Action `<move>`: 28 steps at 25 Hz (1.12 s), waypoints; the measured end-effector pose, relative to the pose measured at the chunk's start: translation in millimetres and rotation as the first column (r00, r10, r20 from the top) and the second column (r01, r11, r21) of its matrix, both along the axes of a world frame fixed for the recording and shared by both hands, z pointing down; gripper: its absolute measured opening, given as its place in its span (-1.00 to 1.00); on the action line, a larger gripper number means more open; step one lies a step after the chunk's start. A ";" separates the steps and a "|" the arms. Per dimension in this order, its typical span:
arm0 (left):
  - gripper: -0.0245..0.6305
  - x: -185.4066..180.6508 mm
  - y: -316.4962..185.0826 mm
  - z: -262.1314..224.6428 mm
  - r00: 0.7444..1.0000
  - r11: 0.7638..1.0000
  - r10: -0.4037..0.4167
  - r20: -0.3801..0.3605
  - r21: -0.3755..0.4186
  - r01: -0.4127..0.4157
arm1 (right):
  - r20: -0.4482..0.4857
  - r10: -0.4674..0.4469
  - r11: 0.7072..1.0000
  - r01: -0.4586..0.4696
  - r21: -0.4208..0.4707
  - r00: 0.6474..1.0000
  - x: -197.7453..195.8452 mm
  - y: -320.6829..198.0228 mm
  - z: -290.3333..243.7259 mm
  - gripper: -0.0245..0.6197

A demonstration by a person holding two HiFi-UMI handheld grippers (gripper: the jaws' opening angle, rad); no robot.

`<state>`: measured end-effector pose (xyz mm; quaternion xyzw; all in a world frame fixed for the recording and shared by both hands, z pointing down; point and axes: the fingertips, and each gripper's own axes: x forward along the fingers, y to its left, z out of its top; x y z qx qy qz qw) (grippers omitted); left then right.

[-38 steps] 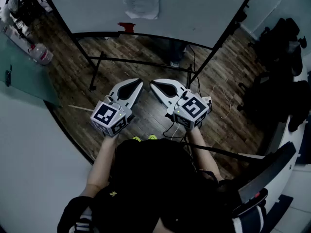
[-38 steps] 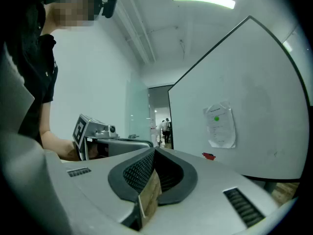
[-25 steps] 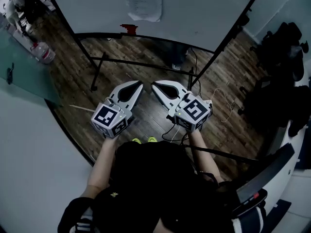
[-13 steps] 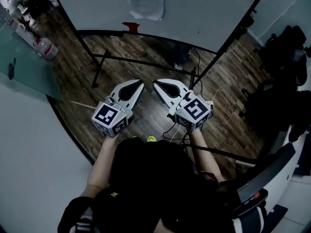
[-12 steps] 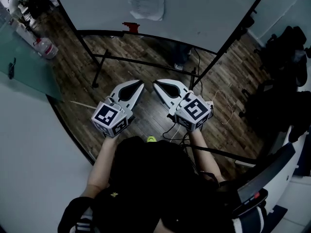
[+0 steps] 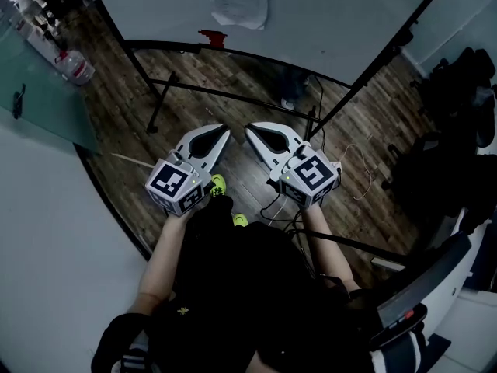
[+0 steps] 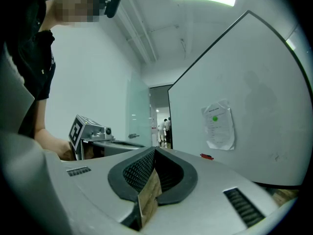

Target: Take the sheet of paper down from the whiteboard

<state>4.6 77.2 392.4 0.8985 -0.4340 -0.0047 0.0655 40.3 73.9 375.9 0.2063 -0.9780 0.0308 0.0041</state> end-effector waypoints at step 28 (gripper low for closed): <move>-0.82 -28.3 -120.5 -23.4 0.998 0.997 0.049 0.026 0.052 -0.050 | -0.011 0.064 0.998 -0.064 0.026 0.998 -37.8 -114.4 -17.7 -0.90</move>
